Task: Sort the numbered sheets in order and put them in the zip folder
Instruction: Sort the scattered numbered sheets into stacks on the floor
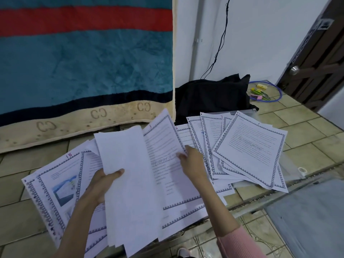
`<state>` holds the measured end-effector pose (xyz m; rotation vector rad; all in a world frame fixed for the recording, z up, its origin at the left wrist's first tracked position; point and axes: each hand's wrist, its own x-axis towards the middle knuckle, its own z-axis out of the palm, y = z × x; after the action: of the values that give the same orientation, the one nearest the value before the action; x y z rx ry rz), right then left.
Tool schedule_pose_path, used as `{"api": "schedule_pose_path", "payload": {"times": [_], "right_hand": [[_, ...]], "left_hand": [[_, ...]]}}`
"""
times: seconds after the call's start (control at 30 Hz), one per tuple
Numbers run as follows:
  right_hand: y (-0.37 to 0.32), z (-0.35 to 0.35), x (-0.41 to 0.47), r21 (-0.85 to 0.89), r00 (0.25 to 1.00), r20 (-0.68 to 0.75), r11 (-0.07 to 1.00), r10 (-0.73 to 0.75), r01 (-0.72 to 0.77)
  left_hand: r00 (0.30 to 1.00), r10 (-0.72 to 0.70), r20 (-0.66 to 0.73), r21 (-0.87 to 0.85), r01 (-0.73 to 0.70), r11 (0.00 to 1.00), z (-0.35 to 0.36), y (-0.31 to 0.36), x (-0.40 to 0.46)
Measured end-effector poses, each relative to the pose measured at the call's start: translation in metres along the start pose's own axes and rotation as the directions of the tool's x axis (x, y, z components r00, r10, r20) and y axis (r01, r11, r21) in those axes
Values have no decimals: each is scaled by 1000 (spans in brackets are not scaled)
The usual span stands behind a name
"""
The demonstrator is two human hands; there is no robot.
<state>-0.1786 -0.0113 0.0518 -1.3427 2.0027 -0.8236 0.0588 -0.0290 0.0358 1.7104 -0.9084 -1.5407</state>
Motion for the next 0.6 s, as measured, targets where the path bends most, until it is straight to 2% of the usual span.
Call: {"api": "schedule_pose_path", "payload": {"times": [0.07,0.13,0.27,0.33,0.4,0.47,0.6], "right_hand": [[-11,-21,-1,-115,985,-146,990,-93,76],[-18,-53,-2,-194,951,-281,978,-130,76],[-6,-127,2,-100,842,-533,994,-84,36],[10,-156,5,-37,767,-640,999,-47,30],[26,-176,8,25,725,-689,999,2,21],[42,-185,11,127,714,-697,991,56,46],[63,-181,18,306,663,-737,940,132,153]], "left_hand": [[1000,23,-4,50,-23,998,6,4,1],[999,51,4,97,-51,994,15,7,4],[994,80,75,154,-91,984,45,20,5],[987,39,157,149,-63,987,65,31,-1],[964,-59,259,225,-1,974,83,41,-13],[942,-110,318,305,8,952,98,40,-13],[945,-162,284,397,38,917,114,34,-10]]}}
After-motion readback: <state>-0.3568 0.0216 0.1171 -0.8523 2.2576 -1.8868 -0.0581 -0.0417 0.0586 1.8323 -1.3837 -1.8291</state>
